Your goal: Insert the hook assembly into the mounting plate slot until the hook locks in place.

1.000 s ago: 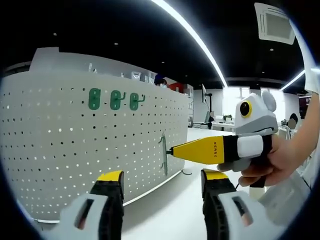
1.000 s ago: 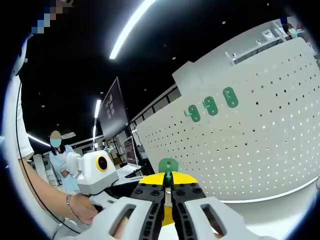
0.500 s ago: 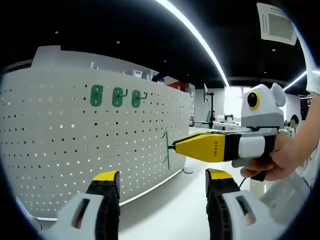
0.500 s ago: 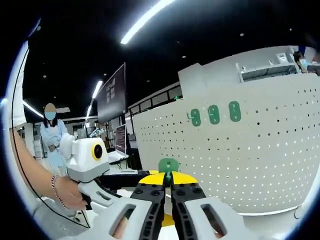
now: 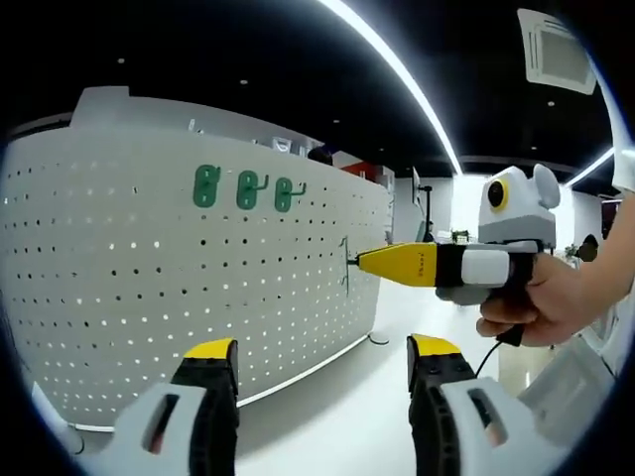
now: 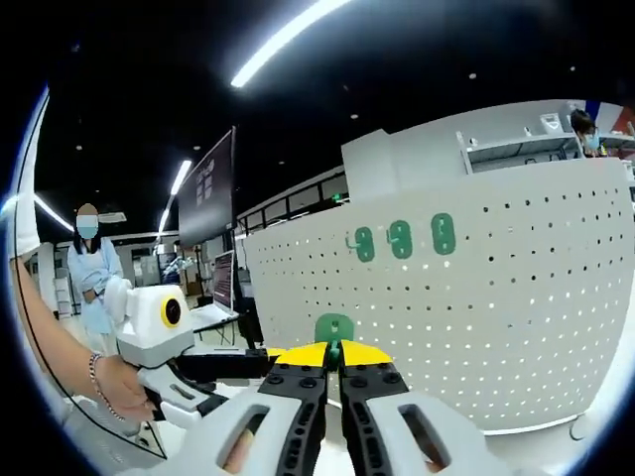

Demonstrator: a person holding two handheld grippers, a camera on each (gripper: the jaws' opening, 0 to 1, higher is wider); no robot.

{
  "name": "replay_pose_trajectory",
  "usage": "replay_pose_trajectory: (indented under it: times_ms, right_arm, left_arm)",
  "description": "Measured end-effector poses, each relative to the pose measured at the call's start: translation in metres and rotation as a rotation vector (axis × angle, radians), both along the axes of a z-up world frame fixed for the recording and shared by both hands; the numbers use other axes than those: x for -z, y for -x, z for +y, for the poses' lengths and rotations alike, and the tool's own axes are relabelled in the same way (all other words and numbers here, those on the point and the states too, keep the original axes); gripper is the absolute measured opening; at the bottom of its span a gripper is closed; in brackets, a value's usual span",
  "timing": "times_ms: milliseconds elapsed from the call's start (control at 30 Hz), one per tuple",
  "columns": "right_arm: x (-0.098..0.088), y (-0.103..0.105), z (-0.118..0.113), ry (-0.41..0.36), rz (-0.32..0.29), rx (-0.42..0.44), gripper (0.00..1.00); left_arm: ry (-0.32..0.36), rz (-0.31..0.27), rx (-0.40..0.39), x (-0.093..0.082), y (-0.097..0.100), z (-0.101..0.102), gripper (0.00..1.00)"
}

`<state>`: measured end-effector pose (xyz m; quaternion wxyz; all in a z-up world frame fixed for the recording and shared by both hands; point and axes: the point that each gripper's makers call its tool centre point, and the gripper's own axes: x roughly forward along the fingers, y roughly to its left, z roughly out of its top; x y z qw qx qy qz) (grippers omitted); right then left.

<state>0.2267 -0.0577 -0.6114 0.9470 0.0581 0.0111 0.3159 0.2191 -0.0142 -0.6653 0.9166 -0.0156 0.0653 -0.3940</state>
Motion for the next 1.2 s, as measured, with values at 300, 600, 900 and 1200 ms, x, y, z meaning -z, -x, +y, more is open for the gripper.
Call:
replay_pose_trajectory:
  times_ms: [300, 600, 900, 1200]
  right_arm:
    - [-0.013, -0.02, -0.025, -0.001, -0.011, 0.071, 0.0]
    - [-0.025, -0.037, -0.046, 0.01, -0.032, 0.134, 0.0]
    - [-0.036, -0.054, -0.062, 0.015, -0.049, 0.185, 0.0]
    - [-0.038, -0.07, -0.076, 0.051, -0.056, 0.244, 0.0]
  left_arm:
    - [-0.007, -0.007, -0.017, -0.002, 0.0, 0.01, 0.7]
    - [-0.019, -0.01, -0.037, -0.002, 0.001, 0.023, 0.7]
    - [-0.025, -0.009, -0.061, 0.0, 0.002, 0.035, 0.7]
    - [-0.025, -0.009, -0.084, -0.001, 0.003, 0.045, 0.7]
